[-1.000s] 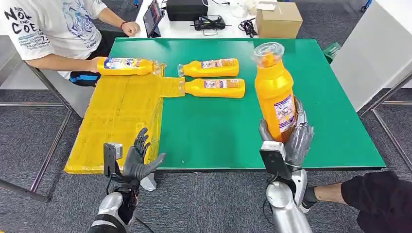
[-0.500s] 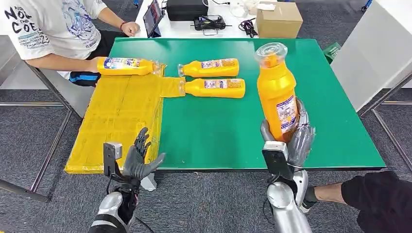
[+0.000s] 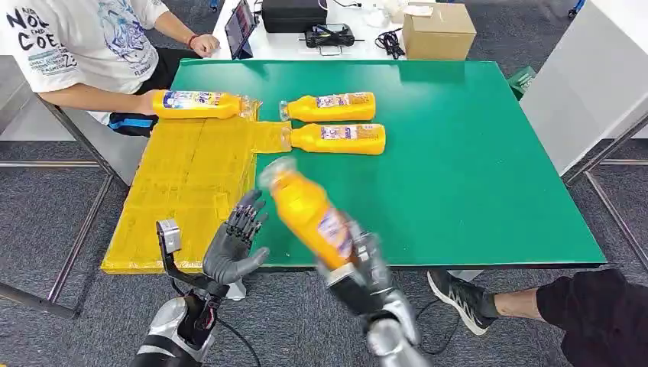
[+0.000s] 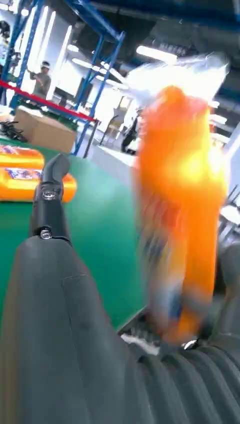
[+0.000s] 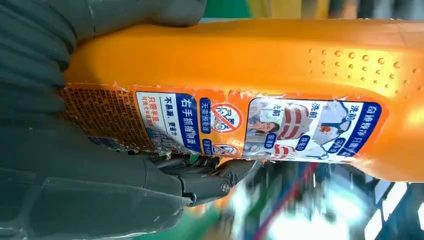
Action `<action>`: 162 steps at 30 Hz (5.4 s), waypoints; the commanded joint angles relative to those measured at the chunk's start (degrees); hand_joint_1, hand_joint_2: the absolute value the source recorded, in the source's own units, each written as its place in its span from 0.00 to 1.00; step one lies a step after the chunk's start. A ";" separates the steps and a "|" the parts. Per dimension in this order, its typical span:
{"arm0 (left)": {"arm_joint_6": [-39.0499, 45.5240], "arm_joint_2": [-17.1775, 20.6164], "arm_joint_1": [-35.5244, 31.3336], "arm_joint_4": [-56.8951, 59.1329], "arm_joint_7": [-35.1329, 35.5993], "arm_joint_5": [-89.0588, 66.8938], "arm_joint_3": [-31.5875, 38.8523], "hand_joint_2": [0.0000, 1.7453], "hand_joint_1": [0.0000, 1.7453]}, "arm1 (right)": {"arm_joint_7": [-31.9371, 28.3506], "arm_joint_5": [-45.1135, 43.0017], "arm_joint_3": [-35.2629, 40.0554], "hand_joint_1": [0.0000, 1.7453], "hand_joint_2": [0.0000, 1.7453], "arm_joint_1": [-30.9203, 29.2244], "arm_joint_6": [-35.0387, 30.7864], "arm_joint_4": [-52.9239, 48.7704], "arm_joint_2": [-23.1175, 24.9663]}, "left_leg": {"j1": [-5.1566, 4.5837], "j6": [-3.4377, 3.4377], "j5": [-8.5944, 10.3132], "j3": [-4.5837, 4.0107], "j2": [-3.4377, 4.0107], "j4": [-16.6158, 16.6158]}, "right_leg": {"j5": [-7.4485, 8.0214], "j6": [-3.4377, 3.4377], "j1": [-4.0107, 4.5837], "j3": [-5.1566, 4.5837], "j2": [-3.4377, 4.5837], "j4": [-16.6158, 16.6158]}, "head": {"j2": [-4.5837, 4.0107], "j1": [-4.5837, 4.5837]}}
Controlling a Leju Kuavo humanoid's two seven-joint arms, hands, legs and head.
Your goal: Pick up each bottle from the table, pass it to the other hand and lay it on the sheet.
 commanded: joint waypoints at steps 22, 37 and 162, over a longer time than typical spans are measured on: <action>0.28 3.43 -0.79 0.48 0.64 -1.36 -5.13 1.00 0.00 | 0.57 -1.22 10.82 1.00 1.00 -6.32 1.54 15.55 2.59 | -0.01 -0.03 -0.05 0.17 0.05 -0.04 | -0.04 -0.06 0.00 0.15 0.05 -0.06 | 0.00 0.00; -1.29 3.95 -0.64 -0.30 -0.16 -1.45 -5.70 1.00 0.00 | 1.93 -1.62 11.03 1.00 1.00 -7.82 1.50 14.16 2.32 | -0.02 -0.03 -0.07 0.19 0.07 -0.03 | -0.05 -0.07 0.00 0.16 0.07 -0.03 | 0.00 0.02; 29.05 14.71 -35.56 47.13 -5.89 -81.10 0.45 1.00 1.00 | 0.12 -18.71 11.69 0.00 0.00 -4.95 7.50 -12.75 -0.23 | 0.03 -0.05 0.02 0.26 0.22 -0.04 | 0.02 -0.08 0.03 0.21 0.23 -0.03 | 0.00 0.04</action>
